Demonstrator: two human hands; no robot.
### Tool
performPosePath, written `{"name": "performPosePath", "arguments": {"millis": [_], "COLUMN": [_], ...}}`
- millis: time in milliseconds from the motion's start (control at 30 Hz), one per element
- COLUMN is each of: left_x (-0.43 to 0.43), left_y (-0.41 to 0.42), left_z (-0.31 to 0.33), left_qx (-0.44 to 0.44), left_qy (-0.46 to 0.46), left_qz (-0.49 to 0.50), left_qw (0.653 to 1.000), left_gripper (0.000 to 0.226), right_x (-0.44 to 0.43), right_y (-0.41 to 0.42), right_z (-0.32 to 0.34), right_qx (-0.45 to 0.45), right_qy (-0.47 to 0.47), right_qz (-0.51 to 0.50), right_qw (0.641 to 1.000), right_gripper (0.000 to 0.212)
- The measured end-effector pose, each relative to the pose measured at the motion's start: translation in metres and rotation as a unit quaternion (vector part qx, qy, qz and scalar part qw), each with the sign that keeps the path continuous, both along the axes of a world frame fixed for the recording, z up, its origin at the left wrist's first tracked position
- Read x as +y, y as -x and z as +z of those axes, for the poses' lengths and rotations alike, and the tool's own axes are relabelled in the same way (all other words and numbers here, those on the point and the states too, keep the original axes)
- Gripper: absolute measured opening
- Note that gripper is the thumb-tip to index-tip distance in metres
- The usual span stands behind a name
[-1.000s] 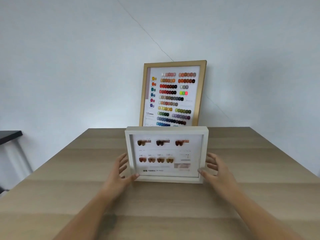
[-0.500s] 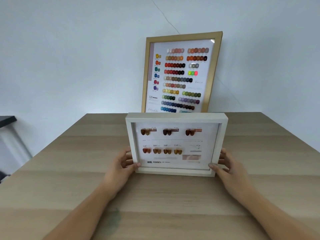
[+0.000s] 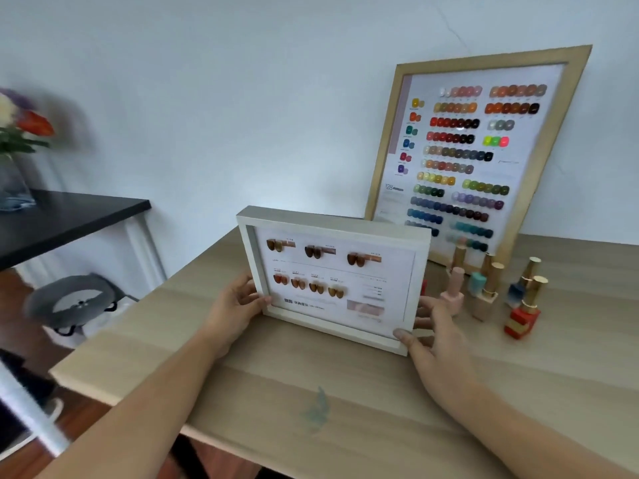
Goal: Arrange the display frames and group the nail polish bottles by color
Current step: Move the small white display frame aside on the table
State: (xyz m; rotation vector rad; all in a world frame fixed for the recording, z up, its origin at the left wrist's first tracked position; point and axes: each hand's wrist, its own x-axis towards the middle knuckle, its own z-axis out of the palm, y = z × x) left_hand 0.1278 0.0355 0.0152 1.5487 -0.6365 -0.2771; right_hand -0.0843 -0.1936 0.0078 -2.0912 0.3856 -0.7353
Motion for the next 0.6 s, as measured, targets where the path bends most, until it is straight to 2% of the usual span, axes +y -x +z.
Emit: {"name": "performPosePath", "arguments": {"millis": [267,600], "left_x": [0.02,0.015], "left_y": [-0.054,-0.121], "left_z": [0.005,0.0], "left_qx": [0.059,0.042], "left_qy": [0.036,0.036], "left_qz": [0.074,0.143], "left_qw": [0.995,0.988], "left_gripper": [0.033,0.021], "right_x": [0.019,0.011], "right_y": [-0.096,-0.175], "right_z": [0.0,-0.004], "right_qx": [-0.032,-0.033], "right_qy": [0.016,-0.012], "right_qz": [-0.027,-0.02], "right_qw": [0.999,0.999], "right_gripper": [0.044,0.04]}}
